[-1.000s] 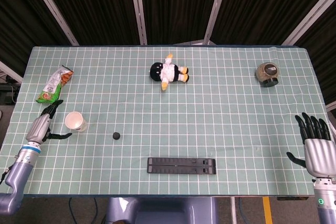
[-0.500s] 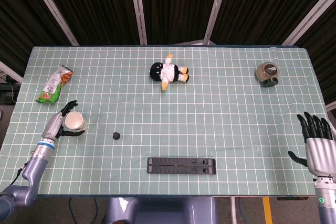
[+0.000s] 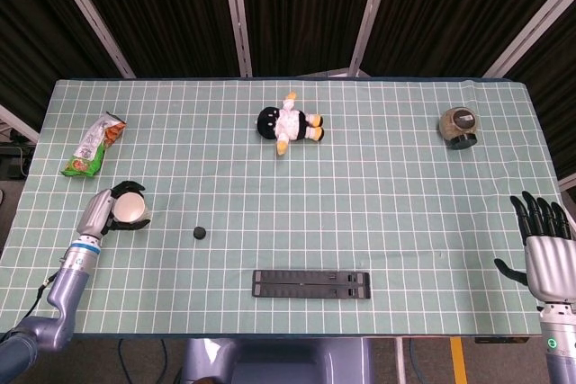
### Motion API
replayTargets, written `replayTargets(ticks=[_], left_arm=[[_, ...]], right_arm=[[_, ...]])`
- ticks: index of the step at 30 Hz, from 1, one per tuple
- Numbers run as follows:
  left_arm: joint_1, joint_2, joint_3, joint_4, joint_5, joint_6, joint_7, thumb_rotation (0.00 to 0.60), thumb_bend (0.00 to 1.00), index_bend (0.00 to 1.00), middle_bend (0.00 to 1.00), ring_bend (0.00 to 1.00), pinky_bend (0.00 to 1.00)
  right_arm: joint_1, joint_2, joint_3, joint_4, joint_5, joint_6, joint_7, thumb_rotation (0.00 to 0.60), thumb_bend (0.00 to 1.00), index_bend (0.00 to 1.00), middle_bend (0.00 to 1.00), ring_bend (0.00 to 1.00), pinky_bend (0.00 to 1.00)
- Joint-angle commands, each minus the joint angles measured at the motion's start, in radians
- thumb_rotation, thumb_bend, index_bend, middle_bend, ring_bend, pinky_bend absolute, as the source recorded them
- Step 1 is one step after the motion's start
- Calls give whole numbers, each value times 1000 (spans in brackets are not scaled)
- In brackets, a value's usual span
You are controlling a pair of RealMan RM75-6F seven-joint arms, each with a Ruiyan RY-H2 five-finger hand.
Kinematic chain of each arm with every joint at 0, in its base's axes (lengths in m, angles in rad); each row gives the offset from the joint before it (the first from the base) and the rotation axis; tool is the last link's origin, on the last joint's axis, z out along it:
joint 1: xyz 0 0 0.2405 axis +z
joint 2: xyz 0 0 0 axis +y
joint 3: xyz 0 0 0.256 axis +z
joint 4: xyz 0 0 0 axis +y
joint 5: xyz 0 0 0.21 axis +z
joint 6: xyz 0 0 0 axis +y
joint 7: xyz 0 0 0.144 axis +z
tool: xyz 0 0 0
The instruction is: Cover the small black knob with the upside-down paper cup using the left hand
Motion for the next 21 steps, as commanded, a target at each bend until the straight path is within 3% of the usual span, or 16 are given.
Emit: replayTargets(ticks=[1, 6, 12, 18, 21], left_arm=[[-9, 17, 10, 7, 29, 40, 78, 600, 51, 364, 424, 412, 401], [-25, 68, 22, -41, 62, 80, 266, 600, 87, 383, 440, 431, 447], [-16, 98, 14, -115, 24, 61, 325, 600, 223, 388, 440, 432, 491], [-42, 117, 25, -104, 67, 106, 493, 600, 229, 388, 440, 432, 491], [-69, 131, 47, -91, 105, 101, 637, 600, 230, 401, 440, 432, 491]], right_arm=[[0, 1, -1, -1, -1, 0, 0, 600, 0, 0, 0, 0, 0], [2, 0, -2, -5, -1, -3, -5, 600, 0, 0, 0, 0, 0], [1, 1, -3, -8, -3, 0, -7, 600, 0, 0, 0, 0, 0], [2, 1, -3, -8, -1, -1, -10, 600, 0, 0, 0, 0, 0], [2, 0, -3, -7, 2, -3, -11, 600, 0, 0, 0, 0, 0]])
